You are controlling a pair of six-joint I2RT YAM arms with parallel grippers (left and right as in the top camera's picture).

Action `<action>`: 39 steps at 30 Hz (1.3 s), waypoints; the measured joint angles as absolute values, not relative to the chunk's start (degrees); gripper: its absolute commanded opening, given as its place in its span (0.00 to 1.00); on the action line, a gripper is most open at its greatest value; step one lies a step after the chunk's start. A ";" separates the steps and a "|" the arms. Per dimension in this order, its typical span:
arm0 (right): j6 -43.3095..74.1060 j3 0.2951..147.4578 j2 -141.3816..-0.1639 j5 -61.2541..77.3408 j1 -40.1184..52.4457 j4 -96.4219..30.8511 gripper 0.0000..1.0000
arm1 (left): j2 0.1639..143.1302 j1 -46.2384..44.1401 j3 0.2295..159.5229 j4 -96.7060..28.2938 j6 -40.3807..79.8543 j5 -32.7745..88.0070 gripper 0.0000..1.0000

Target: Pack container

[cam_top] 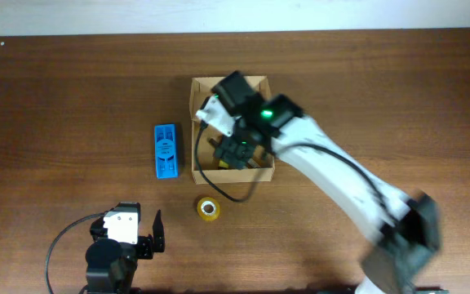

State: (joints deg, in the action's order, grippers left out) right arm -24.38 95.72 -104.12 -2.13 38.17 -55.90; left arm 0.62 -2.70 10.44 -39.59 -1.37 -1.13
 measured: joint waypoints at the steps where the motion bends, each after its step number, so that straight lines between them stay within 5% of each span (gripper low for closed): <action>1: -23.66 95.74 -99.24 -2.04 38.17 -56.69 0.99 | 0.62 -2.70 10.44 -39.59 -1.37 -1.10 1.00; 10: -19.00 94.52 -73.60 -3.11 33.93 -64.93 0.99 | 0.62 -2.70 10.44 -39.59 -1.37 -1.13 1.00; 23: -4.14 53.41 -18.55 -5.39 30.30 -53.95 0.99 | 0.58 -2.70 10.39 -39.59 -1.37 -1.13 1.00; 39: -1.50 48.47 -11.51 -5.58 30.30 -54.17 0.99 | 0.58 -2.70 10.39 -39.57 -1.37 -1.13 1.00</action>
State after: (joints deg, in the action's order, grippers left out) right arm -1.50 48.47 -11.51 -5.58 30.30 -54.17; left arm 0.58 -2.70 10.39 -39.57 -1.37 -1.13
